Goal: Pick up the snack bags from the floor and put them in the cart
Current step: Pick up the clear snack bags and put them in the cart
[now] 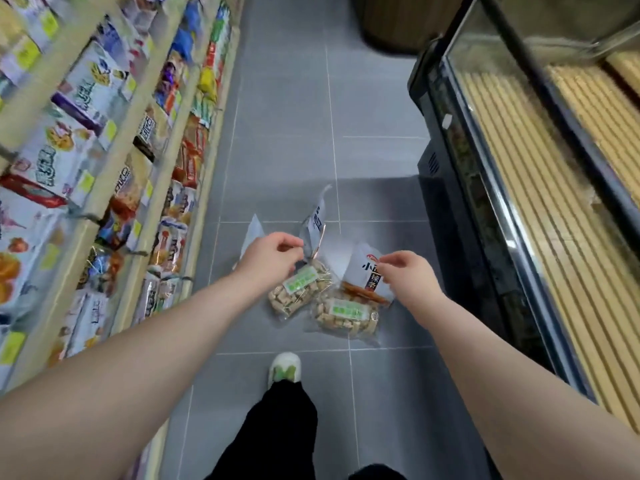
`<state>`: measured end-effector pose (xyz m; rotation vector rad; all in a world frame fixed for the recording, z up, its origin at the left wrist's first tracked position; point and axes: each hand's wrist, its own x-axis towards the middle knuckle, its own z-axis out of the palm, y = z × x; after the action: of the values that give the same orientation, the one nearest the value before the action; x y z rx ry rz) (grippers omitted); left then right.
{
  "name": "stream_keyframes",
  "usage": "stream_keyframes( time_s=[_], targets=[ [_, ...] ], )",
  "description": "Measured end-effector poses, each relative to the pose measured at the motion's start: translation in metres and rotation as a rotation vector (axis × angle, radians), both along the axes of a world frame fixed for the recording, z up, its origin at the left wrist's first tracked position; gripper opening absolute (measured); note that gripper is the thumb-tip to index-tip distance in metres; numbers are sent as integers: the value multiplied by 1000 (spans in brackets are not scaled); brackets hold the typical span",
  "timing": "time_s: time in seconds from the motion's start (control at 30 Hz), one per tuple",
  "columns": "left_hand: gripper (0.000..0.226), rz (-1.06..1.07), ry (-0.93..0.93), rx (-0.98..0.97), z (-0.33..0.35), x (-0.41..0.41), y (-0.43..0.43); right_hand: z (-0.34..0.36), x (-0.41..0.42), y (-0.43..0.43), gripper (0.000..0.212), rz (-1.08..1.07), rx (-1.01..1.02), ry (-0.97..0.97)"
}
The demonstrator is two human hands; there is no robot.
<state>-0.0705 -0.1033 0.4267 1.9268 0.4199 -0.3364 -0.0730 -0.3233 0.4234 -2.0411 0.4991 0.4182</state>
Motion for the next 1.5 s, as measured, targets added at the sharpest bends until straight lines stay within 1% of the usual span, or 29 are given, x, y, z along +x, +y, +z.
stream_keyframes(
  time_s=[0.07,0.13,0.2,0.27,0.43,0.53,0.6,0.7,0.8,0.87,0.97,1.03,1.13,1.23,1.33,1.4,1.43,1.5],
  targets=[
    [13,-19,9,21,-11,27,0,-13,21,5,24,-6,-3,14],
    [16,-33,28,39,-31,47,-4,-33,37,6,19,-3,-30,45],
    [13,-48,66,24,-59,58,-11,-62,47,2,14,4,-41,79],
    [13,-40,99,-5,-98,61,-19,-100,52,-1,17,19,-54,114],
    [16,4,136,-20,-221,64,-47,-231,55,-19,18,70,-112,202],
    [13,17,156,-52,-288,67,-63,-306,56,-32,12,50,-121,194],
    [14,-8,160,-59,-333,73,-75,-358,57,-40,14,42,-135,176],
    [17,-16,122,-33,-388,86,-86,-433,62,-45,24,129,-203,173],
    [14,-55,48,32,-430,100,-91,-501,74,-43,49,293,-309,80],
    [14,-98,25,106,-453,102,-92,-538,78,-39,65,414,-367,61],
    [15,-149,27,209,-469,95,-91,-572,72,-37,86,626,-503,114],
    [18,-201,44,264,-475,91,-88,-589,67,-39,95,710,-551,132],
    [17,-244,62,321,-492,89,-79,-613,67,-40,105,782,-630,128],
    [14,-221,86,323,-517,84,-66,-640,70,-46,116,808,-648,142],
    [16,-238,127,369,-528,72,-54,-658,65,-48,127,826,-707,109],
    [15,-210,148,373,-531,65,-47,-663,60,-43,126,826,-778,73],
    [15,-203,161,372,-534,62,-44,-666,56,-39,121,825,-821,59],
    [17,-219,175,388,-537,58,-40,-669,55,-33,104,809,-894,17]
  ],
)
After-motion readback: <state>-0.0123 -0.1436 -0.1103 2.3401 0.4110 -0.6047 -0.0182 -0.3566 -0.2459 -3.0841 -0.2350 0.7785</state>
